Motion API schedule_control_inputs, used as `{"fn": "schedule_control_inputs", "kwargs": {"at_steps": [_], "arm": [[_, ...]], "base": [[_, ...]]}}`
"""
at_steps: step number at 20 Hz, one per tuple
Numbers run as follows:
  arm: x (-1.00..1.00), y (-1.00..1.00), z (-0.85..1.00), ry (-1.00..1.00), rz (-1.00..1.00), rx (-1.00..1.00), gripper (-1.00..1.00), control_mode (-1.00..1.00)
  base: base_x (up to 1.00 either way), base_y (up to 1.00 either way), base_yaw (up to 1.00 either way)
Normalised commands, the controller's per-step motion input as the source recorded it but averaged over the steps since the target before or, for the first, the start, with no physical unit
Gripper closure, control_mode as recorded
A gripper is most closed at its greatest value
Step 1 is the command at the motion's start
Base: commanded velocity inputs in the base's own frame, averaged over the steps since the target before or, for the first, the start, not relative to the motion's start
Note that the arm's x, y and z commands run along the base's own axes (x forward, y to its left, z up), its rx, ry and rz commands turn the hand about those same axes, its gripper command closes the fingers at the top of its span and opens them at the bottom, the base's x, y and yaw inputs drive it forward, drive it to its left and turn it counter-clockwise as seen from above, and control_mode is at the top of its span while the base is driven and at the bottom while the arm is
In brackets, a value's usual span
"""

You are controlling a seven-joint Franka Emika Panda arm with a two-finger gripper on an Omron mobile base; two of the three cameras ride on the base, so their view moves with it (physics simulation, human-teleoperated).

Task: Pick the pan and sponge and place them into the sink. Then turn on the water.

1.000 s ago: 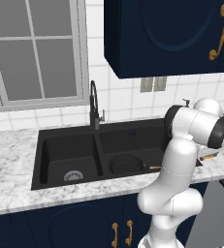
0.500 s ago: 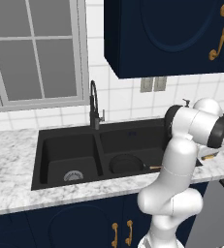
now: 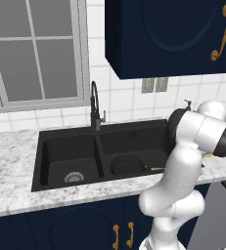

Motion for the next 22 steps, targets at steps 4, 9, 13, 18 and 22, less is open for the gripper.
{"fn": "schedule_control_inputs", "kwargs": {"at_steps": [4,9,13,18,22], "arm": [[0.00,0.90,0.22,0.00,0.10,0.00,1.00,-1.00],[0.01,0.94,0.08,0.00,0.11,0.00,1.00,-1.00],[0.19,0.88,0.00,0.00,0.08,0.00,1.00,-1.00],[0.68,0.57,-0.01,0.06,0.07,0.00,1.00,-1.00],[0.76,0.54,-0.17,0.08,0.12,0.00,1.00,-1.00]], "base": [[0.00,0.00,0.00],[0.00,0.00,0.00],[0.00,0.00,0.00],[0.00,0.00,0.00],[0.00,0.00,0.00]]}}
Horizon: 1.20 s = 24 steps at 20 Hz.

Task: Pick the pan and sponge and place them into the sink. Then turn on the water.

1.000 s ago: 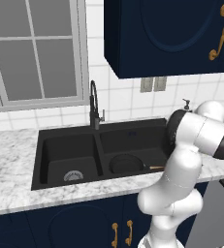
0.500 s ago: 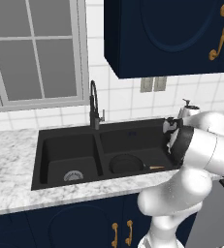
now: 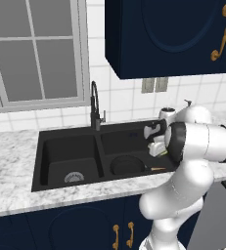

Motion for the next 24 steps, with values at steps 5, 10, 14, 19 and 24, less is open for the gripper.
{"fn": "schedule_control_inputs", "kwargs": {"at_steps": [5,10,14,19,24], "arm": [[0.72,0.42,-0.33,0.01,0.14,0.00,1.00,-1.00],[0.47,0.38,-0.54,0.02,0.17,0.00,1.00,-1.00],[0.37,0.31,-0.66,0.08,0.16,0.00,1.00,-1.00],[0.83,0.25,-0.49,0.14,0.09,0.00,1.00,-1.00],[0.72,0.05,-0.49,0.21,0.07,0.00,1.00,-1.00]], "base": [[0.00,0.00,0.00],[0.00,0.00,0.00],[0.00,0.00,0.00],[0.00,0.00,0.00],[0.00,0.00,0.00]]}}
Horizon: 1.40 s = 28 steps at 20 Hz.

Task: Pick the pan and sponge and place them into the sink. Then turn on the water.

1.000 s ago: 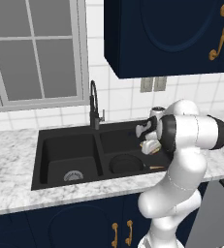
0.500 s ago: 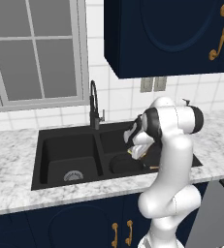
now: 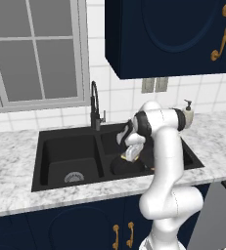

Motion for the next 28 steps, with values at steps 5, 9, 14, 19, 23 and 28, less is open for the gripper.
{"fn": "schedule_control_inputs", "kwargs": {"at_steps": [5,9,14,19,23,28], "arm": [[0.32,0.00,-0.60,0.15,0.04,0.00,1.00,-1.00],[0.34,0.00,-0.32,0.03,0.03,0.01,1.00,-1.00],[0.00,0.00,-0.01,-0.02,0.03,0.03,-1.00,-1.00],[0.00,0.00,0.14,-0.08,0.02,0.03,-1.00,-1.00],[-0.17,0.01,0.44,-0.15,0.00,0.01,-1.00,-1.00],[-0.44,0.03,0.73,-0.24,0.00,0.04,-1.00,-1.00]], "base": [[0.00,0.00,0.00],[0.00,0.00,0.00],[0.00,0.00,0.00],[0.00,0.00,0.00],[0.00,0.00,0.00],[0.00,0.00,0.00]]}}
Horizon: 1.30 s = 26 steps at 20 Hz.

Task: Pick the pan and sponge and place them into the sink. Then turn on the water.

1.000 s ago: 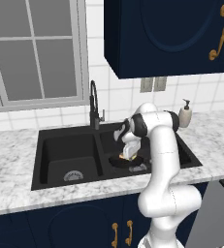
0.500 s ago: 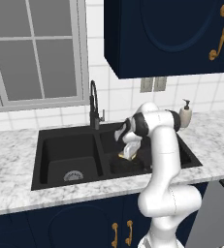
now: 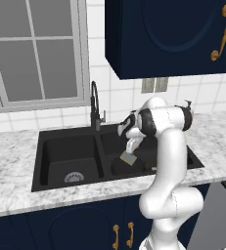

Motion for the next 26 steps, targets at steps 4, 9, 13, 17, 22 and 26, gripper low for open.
{"fn": "schedule_control_inputs", "kwargs": {"at_steps": [4,9,13,17,22,26], "arm": [[-0.72,0.09,1.00,-0.27,0.00,0.15,-1.00,-1.00],[-0.53,0.05,0.91,-0.19,-0.10,0.20,-1.00,-1.00],[0.00,0.03,0.02,0.00,-0.07,-0.02,-1.00,-1.00],[0.00,0.28,0.10,0.00,-0.08,0.00,-1.00,-1.00],[0.00,0.39,0.50,-0.04,-0.33,0.07,-1.00,-1.00],[0.00,0.48,0.55,-0.10,-0.33,0.15,-1.00,-1.00]], "base": [[0.00,0.00,0.00],[0.00,0.00,0.00],[0.00,0.00,0.00],[0.00,0.00,0.00],[0.00,0.00,0.00],[0.00,0.00,0.00]]}}
